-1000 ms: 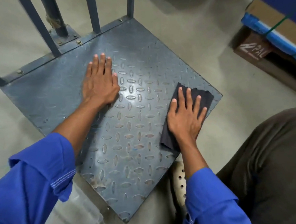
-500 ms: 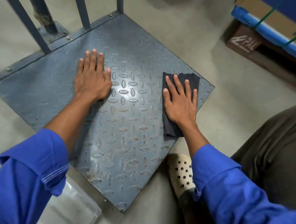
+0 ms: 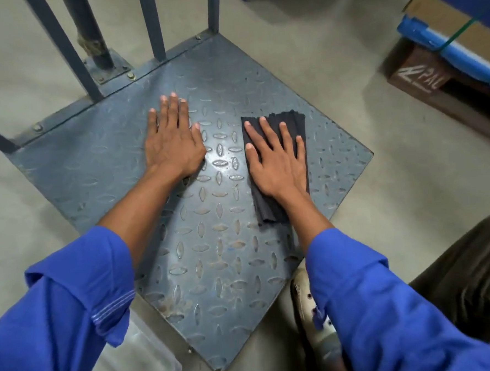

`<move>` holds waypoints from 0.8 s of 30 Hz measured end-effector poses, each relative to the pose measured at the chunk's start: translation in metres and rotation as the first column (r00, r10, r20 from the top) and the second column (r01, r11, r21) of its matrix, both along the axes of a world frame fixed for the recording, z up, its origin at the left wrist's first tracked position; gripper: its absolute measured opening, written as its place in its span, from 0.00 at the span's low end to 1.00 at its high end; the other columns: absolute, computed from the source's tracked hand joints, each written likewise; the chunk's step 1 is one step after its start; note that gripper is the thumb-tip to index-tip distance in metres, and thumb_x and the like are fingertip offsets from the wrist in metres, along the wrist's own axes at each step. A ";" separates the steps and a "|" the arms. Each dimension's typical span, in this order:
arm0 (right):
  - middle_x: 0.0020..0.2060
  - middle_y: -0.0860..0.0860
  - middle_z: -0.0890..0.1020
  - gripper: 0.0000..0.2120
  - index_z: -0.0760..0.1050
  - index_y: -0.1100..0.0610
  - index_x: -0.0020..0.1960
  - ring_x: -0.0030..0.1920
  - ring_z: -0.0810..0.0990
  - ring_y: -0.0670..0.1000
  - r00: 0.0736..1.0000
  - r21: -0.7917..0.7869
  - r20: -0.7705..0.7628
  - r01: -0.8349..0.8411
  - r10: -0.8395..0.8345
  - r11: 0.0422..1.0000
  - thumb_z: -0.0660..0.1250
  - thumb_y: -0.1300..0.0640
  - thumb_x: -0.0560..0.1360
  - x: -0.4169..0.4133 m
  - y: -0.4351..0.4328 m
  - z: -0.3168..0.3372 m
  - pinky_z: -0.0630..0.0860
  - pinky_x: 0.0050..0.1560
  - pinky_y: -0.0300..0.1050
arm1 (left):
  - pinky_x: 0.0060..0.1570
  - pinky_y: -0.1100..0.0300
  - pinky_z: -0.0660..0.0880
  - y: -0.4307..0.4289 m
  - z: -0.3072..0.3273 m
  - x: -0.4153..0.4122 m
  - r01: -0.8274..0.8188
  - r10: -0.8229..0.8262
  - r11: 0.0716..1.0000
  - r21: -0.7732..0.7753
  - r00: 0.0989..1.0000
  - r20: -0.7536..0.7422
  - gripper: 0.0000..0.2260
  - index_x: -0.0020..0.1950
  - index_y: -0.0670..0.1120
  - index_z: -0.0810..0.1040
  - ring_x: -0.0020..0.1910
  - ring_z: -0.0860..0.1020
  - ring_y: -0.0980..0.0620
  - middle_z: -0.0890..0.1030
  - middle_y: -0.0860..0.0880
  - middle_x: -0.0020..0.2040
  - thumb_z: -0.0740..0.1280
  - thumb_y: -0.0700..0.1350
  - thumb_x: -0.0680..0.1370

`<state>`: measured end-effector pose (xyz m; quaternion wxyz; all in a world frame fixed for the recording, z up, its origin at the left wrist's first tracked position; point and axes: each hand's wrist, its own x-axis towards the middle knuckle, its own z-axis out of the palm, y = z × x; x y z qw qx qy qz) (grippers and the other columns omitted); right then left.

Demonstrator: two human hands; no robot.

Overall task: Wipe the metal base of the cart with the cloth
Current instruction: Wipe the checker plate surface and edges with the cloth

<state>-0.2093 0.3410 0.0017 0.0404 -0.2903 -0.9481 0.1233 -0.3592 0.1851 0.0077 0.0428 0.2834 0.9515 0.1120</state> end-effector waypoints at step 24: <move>0.85 0.39 0.54 0.25 0.52 0.30 0.83 0.86 0.47 0.52 0.951 0.007 0.028 -0.308 0.308 0.951 0.45 0.37 0.86 -0.226 0.063 0.005 0.39 0.83 0.63 | 0.85 0.42 0.39 0.036 -0.011 -0.069 -0.093 0.095 0.995 0.026 0.992 -0.083 0.30 0.88 0.46 0.45 0.87 0.41 0.47 0.44 0.46 0.88 0.44 0.57 0.88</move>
